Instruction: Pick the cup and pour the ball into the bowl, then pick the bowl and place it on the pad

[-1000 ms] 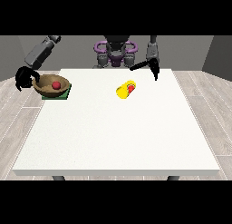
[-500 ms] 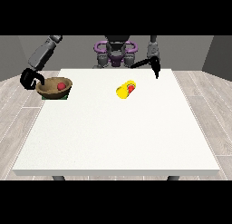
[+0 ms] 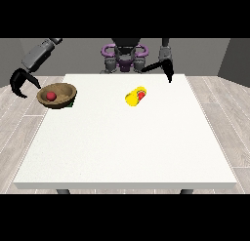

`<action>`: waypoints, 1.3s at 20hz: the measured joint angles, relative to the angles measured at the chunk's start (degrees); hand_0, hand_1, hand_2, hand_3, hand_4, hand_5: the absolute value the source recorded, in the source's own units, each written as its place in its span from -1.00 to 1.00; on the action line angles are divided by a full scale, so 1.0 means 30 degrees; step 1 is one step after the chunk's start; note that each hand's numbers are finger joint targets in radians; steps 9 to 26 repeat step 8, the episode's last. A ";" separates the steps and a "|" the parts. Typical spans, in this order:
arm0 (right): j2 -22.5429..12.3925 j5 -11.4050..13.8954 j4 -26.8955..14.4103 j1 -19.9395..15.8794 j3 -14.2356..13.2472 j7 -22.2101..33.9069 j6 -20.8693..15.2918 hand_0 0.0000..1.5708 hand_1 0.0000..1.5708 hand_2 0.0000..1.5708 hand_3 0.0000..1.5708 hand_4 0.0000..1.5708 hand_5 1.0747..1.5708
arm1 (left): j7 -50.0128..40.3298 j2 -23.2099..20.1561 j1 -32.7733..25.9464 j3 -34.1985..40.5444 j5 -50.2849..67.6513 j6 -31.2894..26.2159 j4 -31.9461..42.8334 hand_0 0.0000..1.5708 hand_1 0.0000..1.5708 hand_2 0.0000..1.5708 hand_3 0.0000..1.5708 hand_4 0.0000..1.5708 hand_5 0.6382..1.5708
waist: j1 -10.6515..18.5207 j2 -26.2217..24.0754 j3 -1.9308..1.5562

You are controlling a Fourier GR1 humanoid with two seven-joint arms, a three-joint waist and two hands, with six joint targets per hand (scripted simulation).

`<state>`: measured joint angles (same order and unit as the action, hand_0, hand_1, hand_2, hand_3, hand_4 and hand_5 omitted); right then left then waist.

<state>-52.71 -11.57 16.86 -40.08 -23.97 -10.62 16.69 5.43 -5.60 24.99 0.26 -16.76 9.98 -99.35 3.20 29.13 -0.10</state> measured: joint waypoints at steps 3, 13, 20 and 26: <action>-0.0225 0.0018 -0.0180 -0.0086 -0.0056 0.0113 0.0076 -1.00 -1.00 -0.59 -0.70 -1.00 0.70 | -0.0195 -0.0039 -0.0573 -0.0078 0.0127 -0.0199 -0.0675 -1.00 -1.00 -1.00 -1.00 -1.00 1.00 | 0.0025 -0.0141 0.0002; -0.1411 -0.0253 -0.0124 -0.0718 -0.0250 0.1510 0.1165 -1.00 -1.00 -0.76 -0.63 -1.00 0.73 | -0.0163 0.0179 -0.1112 -0.0292 0.0111 -0.0258 -0.0294 -1.00 -1.00 -1.00 -1.00 -1.00 1.00 | -0.0191 -0.0987 0.0010; -0.1411 -0.0253 -0.0124 -0.0718 -0.0250 0.1510 0.1165 -1.00 -1.00 -0.76 -0.63 -1.00 0.73 | -0.0163 0.0179 -0.1112 -0.0292 0.0111 -0.0258 -0.0294 -1.00 -1.00 -1.00 -1.00 -1.00 1.00 | -0.0191 -0.0987 0.0010; -0.1411 -0.0253 -0.0124 -0.0718 -0.0250 0.1510 0.1165 -1.00 -1.00 -0.76 -0.63 -1.00 0.73 | -0.0163 0.0179 -0.1112 -0.0292 0.0111 -0.0258 -0.0294 -1.00 -1.00 -1.00 -1.00 -1.00 1.00 | -0.0191 -0.0987 0.0010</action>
